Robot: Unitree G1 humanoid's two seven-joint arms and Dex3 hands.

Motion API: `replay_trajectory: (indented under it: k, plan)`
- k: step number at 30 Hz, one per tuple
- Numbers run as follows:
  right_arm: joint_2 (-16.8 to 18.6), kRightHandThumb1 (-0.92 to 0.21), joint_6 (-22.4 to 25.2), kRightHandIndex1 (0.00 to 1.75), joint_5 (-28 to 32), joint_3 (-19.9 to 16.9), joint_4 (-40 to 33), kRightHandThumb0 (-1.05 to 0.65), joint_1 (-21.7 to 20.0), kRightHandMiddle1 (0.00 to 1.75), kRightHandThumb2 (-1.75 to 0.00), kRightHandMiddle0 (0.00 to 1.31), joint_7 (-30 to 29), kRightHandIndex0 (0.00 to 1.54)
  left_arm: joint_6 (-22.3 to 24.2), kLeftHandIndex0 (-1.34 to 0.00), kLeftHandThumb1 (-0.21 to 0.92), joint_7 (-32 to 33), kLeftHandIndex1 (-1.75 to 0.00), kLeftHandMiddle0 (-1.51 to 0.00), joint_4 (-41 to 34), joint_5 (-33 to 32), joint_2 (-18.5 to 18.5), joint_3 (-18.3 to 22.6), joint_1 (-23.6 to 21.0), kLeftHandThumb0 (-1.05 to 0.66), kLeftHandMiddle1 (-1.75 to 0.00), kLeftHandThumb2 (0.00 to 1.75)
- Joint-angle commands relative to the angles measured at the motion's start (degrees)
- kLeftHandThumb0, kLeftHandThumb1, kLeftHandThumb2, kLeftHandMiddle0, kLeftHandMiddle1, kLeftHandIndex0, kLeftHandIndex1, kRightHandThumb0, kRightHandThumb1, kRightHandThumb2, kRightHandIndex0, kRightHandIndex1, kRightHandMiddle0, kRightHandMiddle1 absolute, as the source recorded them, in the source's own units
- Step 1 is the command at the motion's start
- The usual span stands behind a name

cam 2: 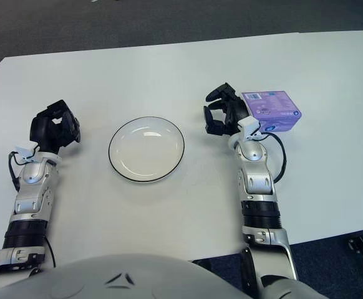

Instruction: Put the tissue paper into the plate.

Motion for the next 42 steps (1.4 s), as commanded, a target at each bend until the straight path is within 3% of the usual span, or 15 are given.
replay_trajectory:
  k: [1,7,13,15,16,18,23,28,35,41,42]
  plan:
    - [-2.5,-0.49,-7.2,1.66,-4.8,0.7,0.6,0.0,-2.2,1.75,-1.1,0.23,-2.1,0.55,0.7,-1.06,0.69,1.0,-1.75,-1.37,7.3,-0.2,-6.6,-1.4,10.4,-0.42,-1.75,0.96]
    - [-5.4,-0.53,-12.8,1.69,-12.6,1.6,0.2,0.0,-4.2,1.75,-1.06,0.2,-5.7,0.5,1.1,-1.05,0.69,1.0,-1.75,-1.36,7.1,-0.5,-6.7,-1.3,10.4,-0.43,-1.75,0.96]
    - [-9.6,-0.72,-15.5,1.61,-19.9,1.9,-0.1,-0.01,-4.9,1.75,-0.79,0.15,-8.0,0.39,0.4,-1.04,0.69,0.6,-1.75,-1.35,7.3,-0.5,-6.5,-1.3,10.5,-0.43,-1.75,0.96]
    - [-11.2,-0.83,-16.8,1.62,-21.5,1.6,0.3,-0.01,-5.3,1.73,-0.63,0.09,-8.6,0.34,0.3,-1.04,0.69,0.7,-1.75,-1.35,7.4,-0.4,-6.5,-1.3,10.4,-0.43,-1.75,0.96]
    - [-13.1,-0.85,-18.3,1.59,-22.5,1.1,1.4,-0.08,-6.1,1.73,-0.61,0.11,-9.0,0.32,0.3,-1.04,0.69,0.7,-1.75,-1.35,7.4,-0.4,-6.5,-1.3,10.4,-0.43,-1.75,0.96]
    - [-15.2,-0.83,-20.2,1.48,-23.5,0.6,2.9,-0.44,-6.9,1.53,-0.61,0.04,-9.4,0.27,0.3,-1.03,0.69,0.8,-1.75,-1.35,7.4,-0.4,-6.5,-1.2,10.4,-0.43,-1.75,0.96]
    - [-21.5,-0.8,-23.1,1.33,-26.5,0.3,6.0,-0.7,-9.0,1.34,-0.6,0.01,-8.9,0.24,0.4,-1.03,0.69,0.7,-1.75,-1.35,7.4,-0.6,-6.5,-1.1,10.4,-0.43,-1.75,0.96]
    - [-27.8,-0.81,-22.6,1.23,-27.3,-0.1,6.1,-0.78,-9.9,1.25,-0.55,0.0,-4.8,0.21,-0.2,-1.02,0.7,0.4,-1.75,-1.35,7.7,-0.7,-6.5,-1.1,10.4,-0.43,-1.75,0.96]
    - [-33.0,-0.84,-21.5,1.04,-30.1,1.6,8.2,-0.81,-12.4,1.09,-0.49,0.0,-2.4,0.18,-0.2,-1.02,0.7,0.8,-1.75,-1.35,7.7,-0.2,-6.5,-1.2,10.3,-0.43,-1.75,0.96]
    - [-35.3,-0.86,-23.1,0.98,-34.7,4.0,16.2,-0.85,-17.4,1.01,-0.46,0.0,-6.1,0.16,0.1,-1.02,0.71,1.1,-1.75,-1.35,7.8,0.2,-6.4,-1.2,10.2,-0.43,-1.75,0.95]
    - [-35.9,-0.86,-23.2,0.98,-35.3,3.6,15.7,-0.86,-16.3,1.01,-0.45,0.0,-6.9,0.16,0.1,-1.02,0.71,1.2,-1.75,-1.35,7.8,0.2,-6.4,-1.2,10.2,-0.43,-1.75,0.95]
